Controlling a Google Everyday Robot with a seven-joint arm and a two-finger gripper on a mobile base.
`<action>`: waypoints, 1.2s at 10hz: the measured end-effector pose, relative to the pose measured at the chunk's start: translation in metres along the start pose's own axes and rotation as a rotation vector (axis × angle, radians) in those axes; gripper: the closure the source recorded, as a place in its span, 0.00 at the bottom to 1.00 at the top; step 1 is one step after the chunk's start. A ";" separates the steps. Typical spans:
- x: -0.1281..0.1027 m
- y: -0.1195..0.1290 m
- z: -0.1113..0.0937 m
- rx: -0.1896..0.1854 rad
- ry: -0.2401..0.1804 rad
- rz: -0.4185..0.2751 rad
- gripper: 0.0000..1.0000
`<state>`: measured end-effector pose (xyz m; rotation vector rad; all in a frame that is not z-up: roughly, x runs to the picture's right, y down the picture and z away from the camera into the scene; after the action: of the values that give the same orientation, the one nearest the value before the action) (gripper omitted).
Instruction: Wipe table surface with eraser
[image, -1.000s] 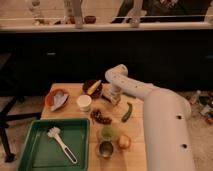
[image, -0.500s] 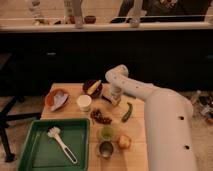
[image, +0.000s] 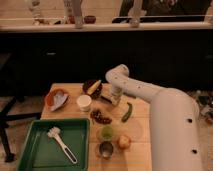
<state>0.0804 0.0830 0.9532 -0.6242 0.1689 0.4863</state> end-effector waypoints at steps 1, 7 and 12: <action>0.001 -0.003 0.009 -0.006 0.019 -0.024 1.00; -0.008 -0.004 0.019 -0.028 0.050 -0.068 1.00; -0.008 -0.003 0.018 -0.031 0.053 -0.069 1.00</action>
<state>0.0754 0.0885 0.9711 -0.6715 0.1902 0.4068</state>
